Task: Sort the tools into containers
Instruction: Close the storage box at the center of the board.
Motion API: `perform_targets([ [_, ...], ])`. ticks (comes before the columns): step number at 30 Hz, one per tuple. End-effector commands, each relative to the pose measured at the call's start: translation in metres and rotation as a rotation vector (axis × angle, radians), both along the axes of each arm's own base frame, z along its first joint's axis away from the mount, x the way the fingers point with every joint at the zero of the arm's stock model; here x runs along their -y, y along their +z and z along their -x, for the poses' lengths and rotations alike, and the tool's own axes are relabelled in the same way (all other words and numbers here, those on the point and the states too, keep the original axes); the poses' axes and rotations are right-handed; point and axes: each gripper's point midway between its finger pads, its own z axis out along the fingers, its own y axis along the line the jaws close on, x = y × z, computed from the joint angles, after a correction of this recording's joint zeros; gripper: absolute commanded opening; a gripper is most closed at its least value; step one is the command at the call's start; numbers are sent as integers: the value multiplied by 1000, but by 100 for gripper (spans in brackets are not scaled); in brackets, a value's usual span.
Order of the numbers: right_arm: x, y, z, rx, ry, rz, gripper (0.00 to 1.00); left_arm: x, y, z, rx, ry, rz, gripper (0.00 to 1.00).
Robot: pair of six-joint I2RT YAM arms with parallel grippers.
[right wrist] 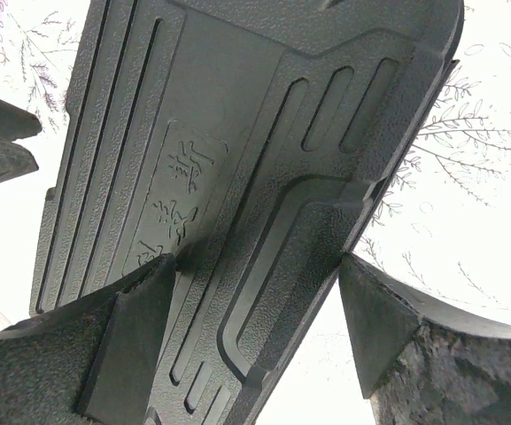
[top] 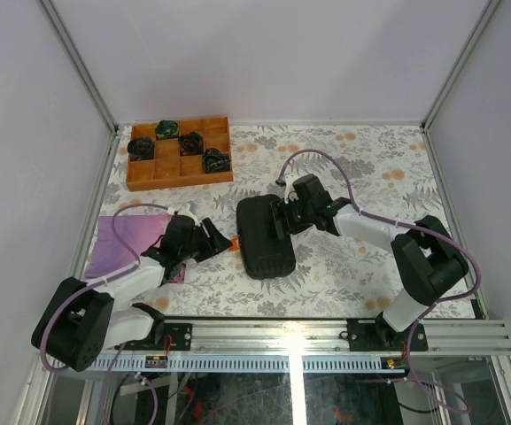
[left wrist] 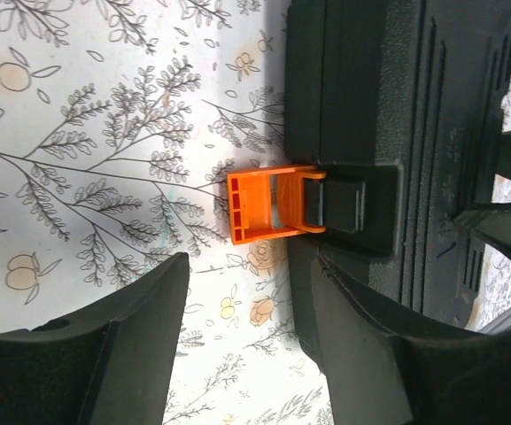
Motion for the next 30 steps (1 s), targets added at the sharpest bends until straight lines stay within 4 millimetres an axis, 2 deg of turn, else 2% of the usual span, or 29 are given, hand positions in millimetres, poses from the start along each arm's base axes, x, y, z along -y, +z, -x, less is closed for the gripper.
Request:
perform_targets([
  [1,34,-54,25,-121,40,217,79,-5,3,-11,19,14,-24,56],
  [13,37,-64,32,-163,35,230,75,-9,-5,-15,-4,26,24,55],
  [18,34,-63,30,-170,21,221,73,-5,-10,-18,-34,-3,60,55],
  [30,16,-44,6,-139,34,204,73,-4,-13,-15,-43,-7,74,54],
])
